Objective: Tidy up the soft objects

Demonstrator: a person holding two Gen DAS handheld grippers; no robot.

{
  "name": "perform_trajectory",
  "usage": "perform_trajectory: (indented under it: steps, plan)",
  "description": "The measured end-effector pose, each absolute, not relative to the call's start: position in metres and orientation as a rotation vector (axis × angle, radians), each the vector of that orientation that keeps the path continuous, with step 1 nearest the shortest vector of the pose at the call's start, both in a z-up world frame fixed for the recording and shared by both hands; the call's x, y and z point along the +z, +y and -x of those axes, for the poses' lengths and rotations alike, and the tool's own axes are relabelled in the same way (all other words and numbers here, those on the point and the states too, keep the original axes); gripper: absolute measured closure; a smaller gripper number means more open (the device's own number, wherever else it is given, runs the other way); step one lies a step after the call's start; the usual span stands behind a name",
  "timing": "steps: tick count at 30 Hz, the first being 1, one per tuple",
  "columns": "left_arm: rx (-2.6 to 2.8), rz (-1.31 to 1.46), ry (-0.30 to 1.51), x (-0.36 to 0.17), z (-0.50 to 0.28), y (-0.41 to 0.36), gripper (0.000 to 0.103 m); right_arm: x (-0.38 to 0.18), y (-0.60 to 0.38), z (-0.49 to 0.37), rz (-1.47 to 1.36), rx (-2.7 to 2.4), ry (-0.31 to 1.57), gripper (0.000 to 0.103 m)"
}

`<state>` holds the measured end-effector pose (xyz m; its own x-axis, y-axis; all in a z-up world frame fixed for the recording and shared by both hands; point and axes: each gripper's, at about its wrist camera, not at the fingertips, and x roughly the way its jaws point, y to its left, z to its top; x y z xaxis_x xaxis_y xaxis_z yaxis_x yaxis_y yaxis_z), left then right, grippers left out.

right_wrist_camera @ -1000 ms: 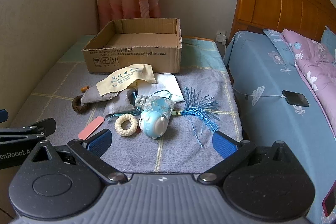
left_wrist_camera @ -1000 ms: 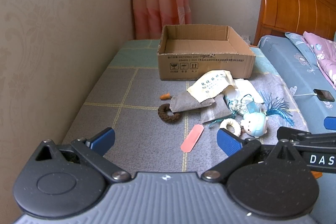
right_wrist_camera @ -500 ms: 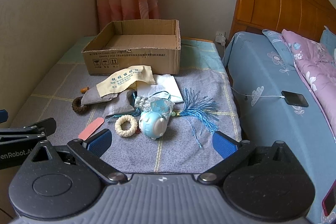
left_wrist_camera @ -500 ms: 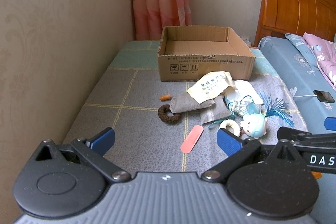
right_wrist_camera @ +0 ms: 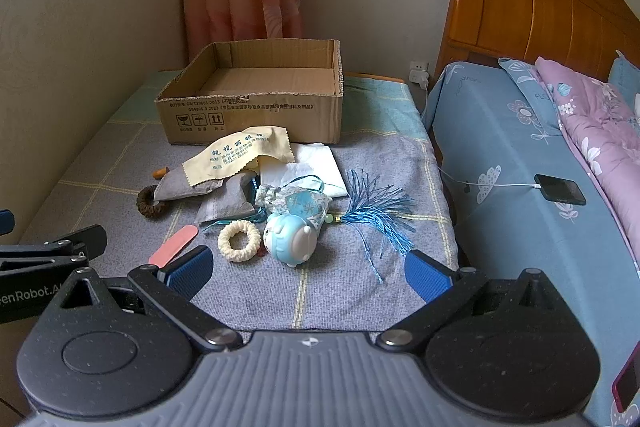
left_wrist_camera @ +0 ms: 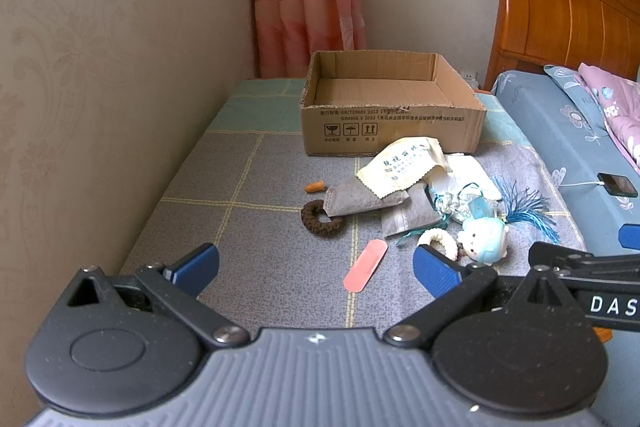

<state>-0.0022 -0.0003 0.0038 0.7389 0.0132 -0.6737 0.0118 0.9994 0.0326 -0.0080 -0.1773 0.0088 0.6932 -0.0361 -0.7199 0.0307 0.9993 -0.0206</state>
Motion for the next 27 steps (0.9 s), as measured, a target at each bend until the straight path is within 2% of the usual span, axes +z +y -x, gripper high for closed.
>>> perform_trajectory:
  steps: [27]
  plan:
    - [-0.006,-0.053,0.725,0.0042,-0.0008,-0.0071,0.001,0.0093,-0.1792,0.0054,0.022,-0.045,0.796,0.000]
